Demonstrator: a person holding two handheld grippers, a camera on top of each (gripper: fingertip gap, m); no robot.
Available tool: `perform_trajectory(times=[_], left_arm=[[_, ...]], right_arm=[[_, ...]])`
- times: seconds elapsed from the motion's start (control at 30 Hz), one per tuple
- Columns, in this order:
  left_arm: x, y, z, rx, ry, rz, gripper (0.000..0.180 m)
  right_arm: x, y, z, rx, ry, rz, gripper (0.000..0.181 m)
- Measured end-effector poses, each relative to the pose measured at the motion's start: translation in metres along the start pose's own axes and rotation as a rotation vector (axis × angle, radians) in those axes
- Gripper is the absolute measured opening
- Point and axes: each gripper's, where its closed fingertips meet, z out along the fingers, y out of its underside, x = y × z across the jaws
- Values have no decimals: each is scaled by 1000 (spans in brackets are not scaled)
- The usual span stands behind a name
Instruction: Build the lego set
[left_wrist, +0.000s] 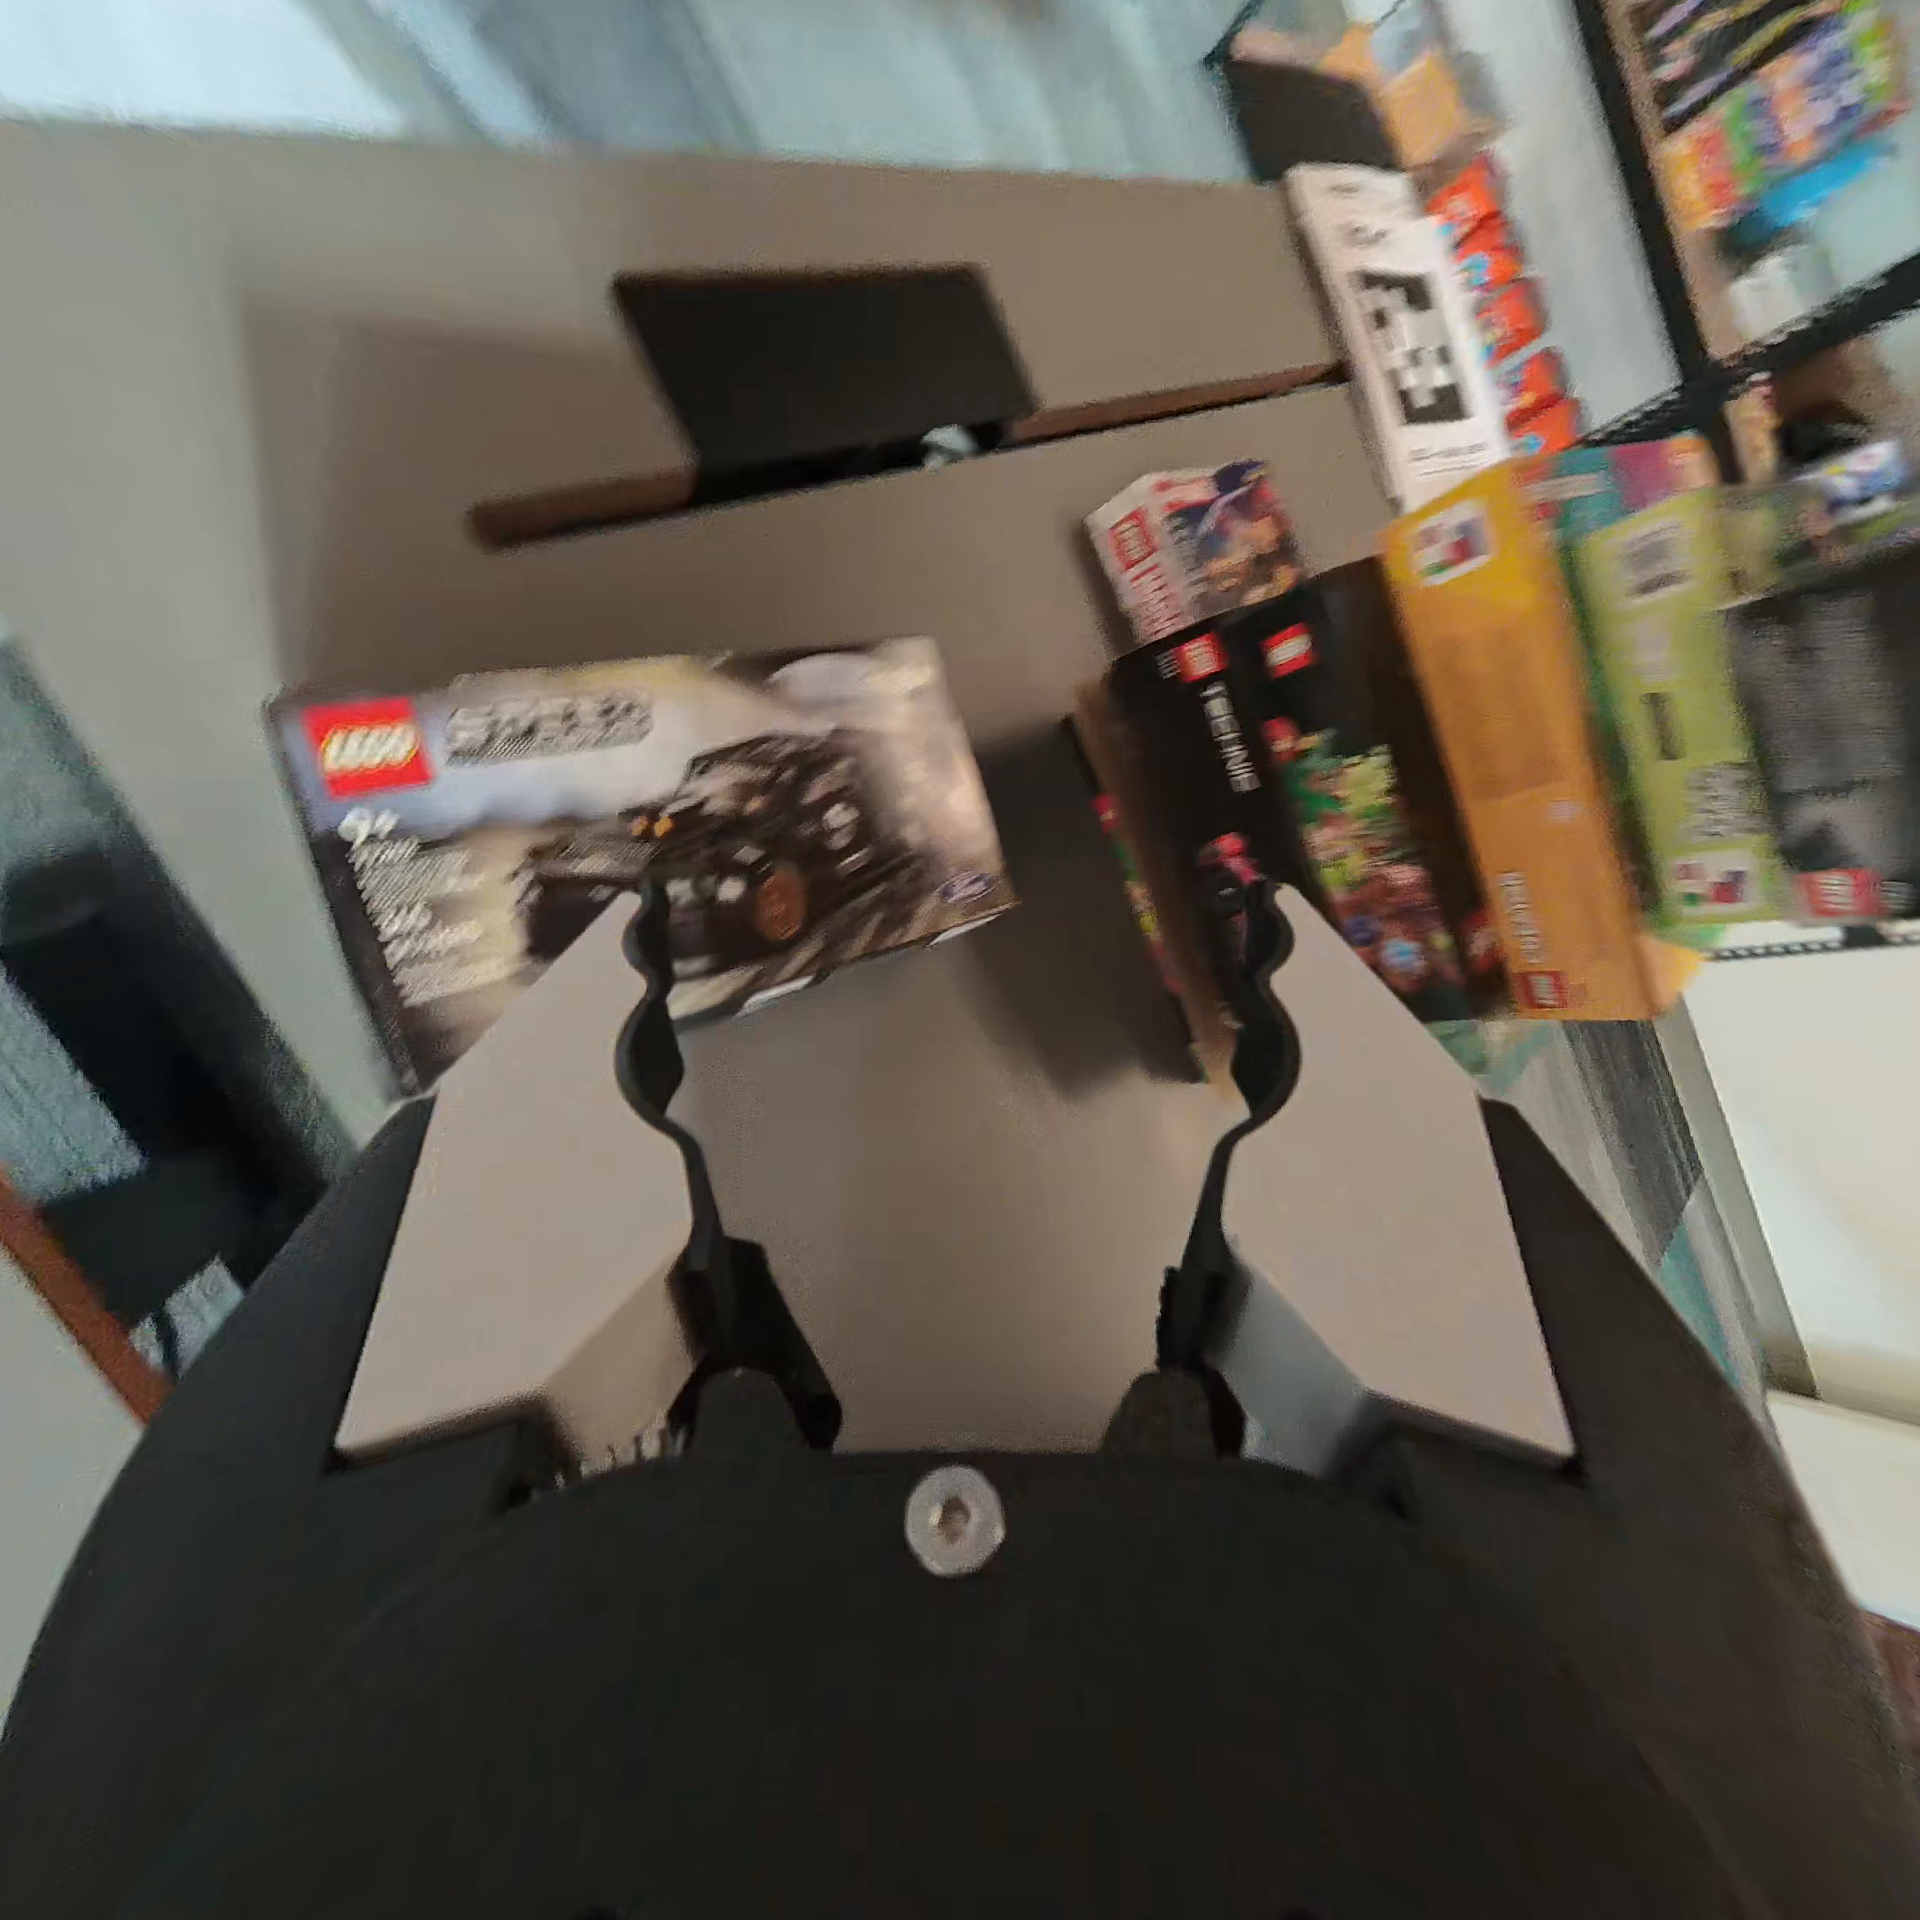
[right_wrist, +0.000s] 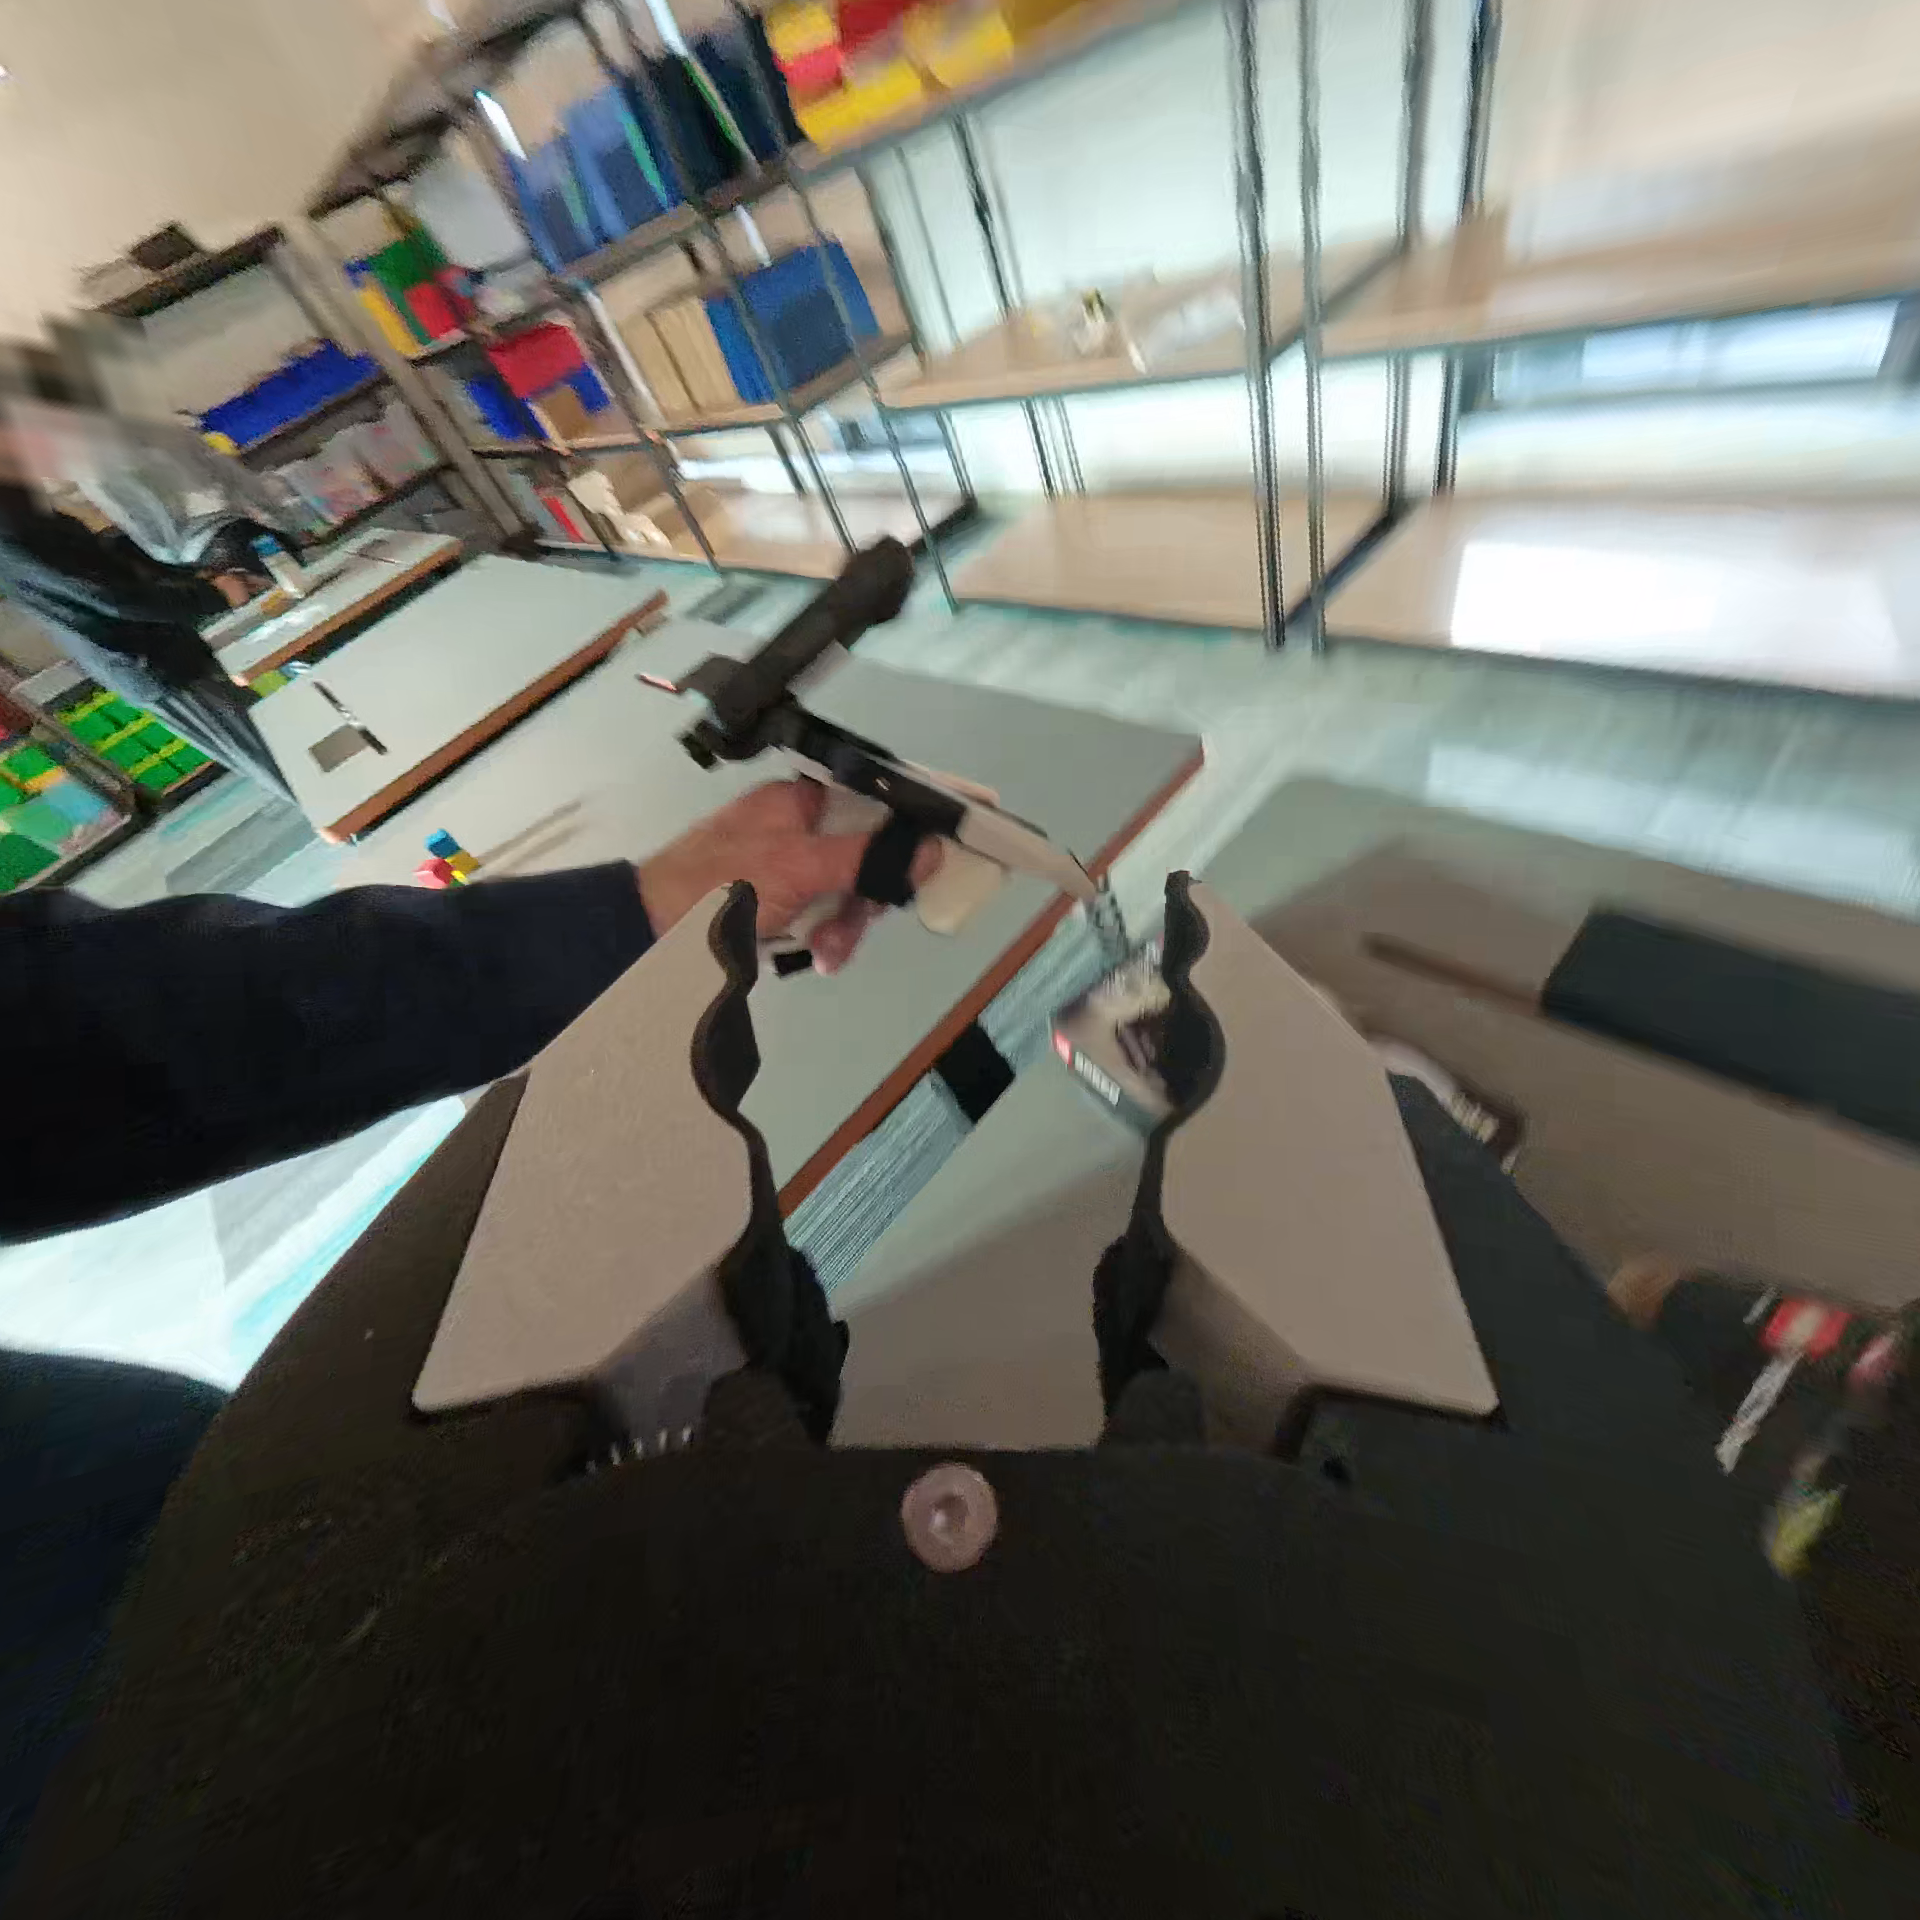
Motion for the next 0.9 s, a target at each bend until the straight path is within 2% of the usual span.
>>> perform_trajectory(times=[0.17, 0.3, 0.47, 0.57, 0.63, 0.7, 0.77, 0.83, 0.9], left_arm=[[-88, 60, 29, -109, -109, -162, 116], [-123, 88, 50, -184, -161, -163, 122], [-144, 99, 74, -272, -187, -160, 126], [-147, 101, 87, -297, -156, -208, 125], [-145, 107, 96, -332, -117, -255, 123], [-146, 115, 103, -365, -102, -281, 127], [-146, 120, 107, -393, -93, -279, 129], [-143, 123, 109, -418, -86, -259, 129], [-140, 128, 109, -453, -92, -202, 131]], right_arm=[[72, 118, 70, -206, 132, 256, 85], [117, 180, 103, -363, 242, 212, 88], [167, 226, 127, -469, 376, 248, 101], [191, 255, 136, -532, 418, 323, 101], [199, 279, 143, -589, 417, 359, 99], [193, 299, 152, -621, 348, 480, 94], [193, 308, 157, -603, 322, 564, 100], [195, 309, 155, -614, 324, 577, 93], [190, 315, 150, -695, 310, 538, 90]])
